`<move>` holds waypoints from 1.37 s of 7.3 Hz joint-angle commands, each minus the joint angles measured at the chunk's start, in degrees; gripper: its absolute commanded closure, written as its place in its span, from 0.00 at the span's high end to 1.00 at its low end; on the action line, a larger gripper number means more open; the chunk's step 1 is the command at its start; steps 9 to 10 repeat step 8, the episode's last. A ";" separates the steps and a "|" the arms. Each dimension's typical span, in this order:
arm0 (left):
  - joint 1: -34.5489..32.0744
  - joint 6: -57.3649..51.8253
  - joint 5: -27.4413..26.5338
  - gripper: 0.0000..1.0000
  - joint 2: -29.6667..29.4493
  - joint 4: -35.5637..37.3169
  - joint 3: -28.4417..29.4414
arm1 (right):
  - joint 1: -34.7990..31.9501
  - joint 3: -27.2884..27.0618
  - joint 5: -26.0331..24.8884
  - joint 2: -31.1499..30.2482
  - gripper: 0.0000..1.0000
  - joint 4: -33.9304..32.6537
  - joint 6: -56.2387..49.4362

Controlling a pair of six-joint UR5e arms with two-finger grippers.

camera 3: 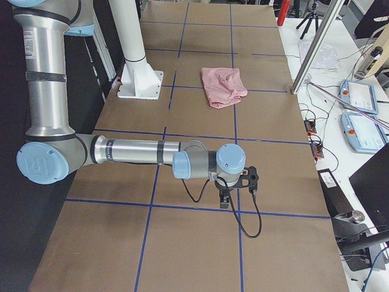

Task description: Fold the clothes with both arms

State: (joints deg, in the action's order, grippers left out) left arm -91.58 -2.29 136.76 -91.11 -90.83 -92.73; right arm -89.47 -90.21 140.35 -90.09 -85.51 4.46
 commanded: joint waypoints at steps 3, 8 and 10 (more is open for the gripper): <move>0.00 0.00 0.00 1.00 -0.03 -0.40 0.18 | 0.00 0.12 0.10 0.00 1.00 0.17 0.03; 0.00 -0.09 0.00 1.00 -0.03 -1.19 0.70 | 0.00 0.21 0.19 -0.27 1.00 0.17 -0.06; 0.00 -0.09 0.00 1.00 -0.03 -1.19 0.70 | 0.00 0.21 0.19 -0.27 1.00 0.17 -0.06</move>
